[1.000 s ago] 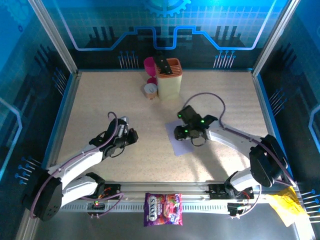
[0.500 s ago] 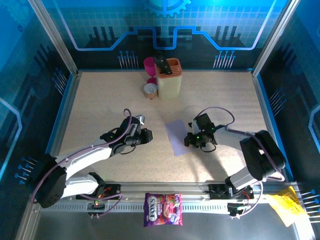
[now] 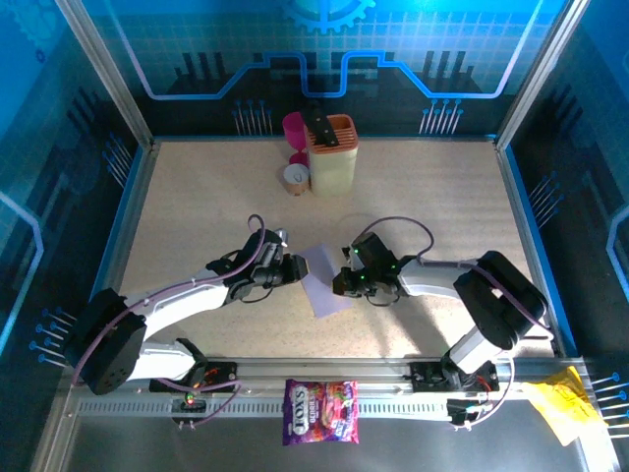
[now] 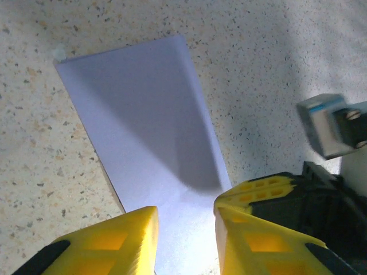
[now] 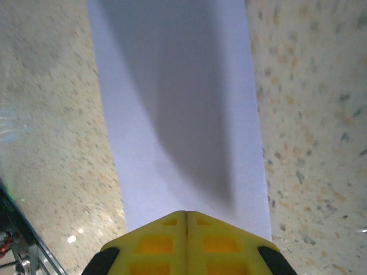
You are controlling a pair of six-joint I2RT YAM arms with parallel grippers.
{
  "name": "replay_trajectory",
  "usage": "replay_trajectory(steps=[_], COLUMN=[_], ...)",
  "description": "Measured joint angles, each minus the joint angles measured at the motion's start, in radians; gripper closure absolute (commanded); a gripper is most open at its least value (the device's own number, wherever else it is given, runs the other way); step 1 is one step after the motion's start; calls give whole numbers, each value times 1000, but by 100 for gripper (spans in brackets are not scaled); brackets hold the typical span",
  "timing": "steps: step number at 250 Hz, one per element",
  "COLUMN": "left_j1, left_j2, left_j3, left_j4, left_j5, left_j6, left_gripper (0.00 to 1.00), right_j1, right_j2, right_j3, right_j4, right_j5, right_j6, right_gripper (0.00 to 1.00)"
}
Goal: Fold a paper plane with a square sheet of paper (pick it up from the middle)
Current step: Turn over the paper at the center of the table, then third fold the triangle at the center of the table.
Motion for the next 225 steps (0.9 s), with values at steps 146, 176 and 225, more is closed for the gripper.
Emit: replay_trajectory(steps=[146,176,225], left_j1=[-31,-31,-31], left_j2=[0,10,27], left_j3=[-34,-33,-15], left_j4=[5,4,1], left_j5=[0,0,2], left_j6=[-81,-81,-78], left_gripper=[63,63,63], right_j1=[-31,-35,-74], right_j2=[153,199,202], right_j3=[181,181,165], right_j4=[-67,-57,-21], right_j5=[-38,-34,-18], right_j6=[-206,-196,-130], right_gripper=[100,100,100])
